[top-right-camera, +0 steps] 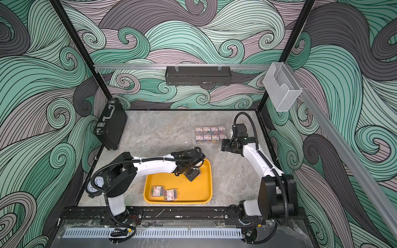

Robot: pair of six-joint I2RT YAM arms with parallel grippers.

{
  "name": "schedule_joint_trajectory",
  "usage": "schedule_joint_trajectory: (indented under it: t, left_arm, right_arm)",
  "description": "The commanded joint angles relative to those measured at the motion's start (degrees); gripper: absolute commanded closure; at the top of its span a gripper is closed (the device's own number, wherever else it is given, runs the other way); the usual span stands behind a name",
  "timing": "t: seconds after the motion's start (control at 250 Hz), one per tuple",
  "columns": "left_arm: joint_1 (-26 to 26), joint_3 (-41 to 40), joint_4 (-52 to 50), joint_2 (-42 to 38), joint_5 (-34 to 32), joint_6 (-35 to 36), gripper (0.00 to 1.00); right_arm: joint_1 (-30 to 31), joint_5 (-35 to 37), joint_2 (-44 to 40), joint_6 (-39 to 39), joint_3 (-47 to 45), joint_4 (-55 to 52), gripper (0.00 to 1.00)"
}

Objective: Take the paper clips out of the storage box
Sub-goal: Move the boxed paper clips to the storage box, then pick up the boxed paper clips from the storage box.

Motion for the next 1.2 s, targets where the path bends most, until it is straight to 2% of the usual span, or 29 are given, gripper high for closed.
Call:
schedule_joint_trajectory:
  t: [0.0, 0.448, 0.915, 1.195]
  left_arm:
    - [0.2, 1.3, -0.6, -0.1, 1.2, 0.4, 0.39]
    - [0.2, -2.1, 0.4, -1.9, 2.6, -0.4, 0.39]
    - [0.2, -2.4, 1.5, -2.6, 3.2, -0.3, 0.52]
    - [3.1, -8.7, 6.6, -10.7, 8.7, -3.2, 0.54]
  right_arm:
    - [-0.4, 1.0, -0.9, -0.1, 0.0, -1.5, 0.19]
    - [-0.3, 0.9, -1.0, 0.1, -0.1, -1.6, 0.17]
    - [-0.4, -1.1, -1.2, 0.0, 0.0, -1.3, 0.18]
    - [0.1, -6.3, -3.2, -0.3, -1.2, 0.3, 0.19]
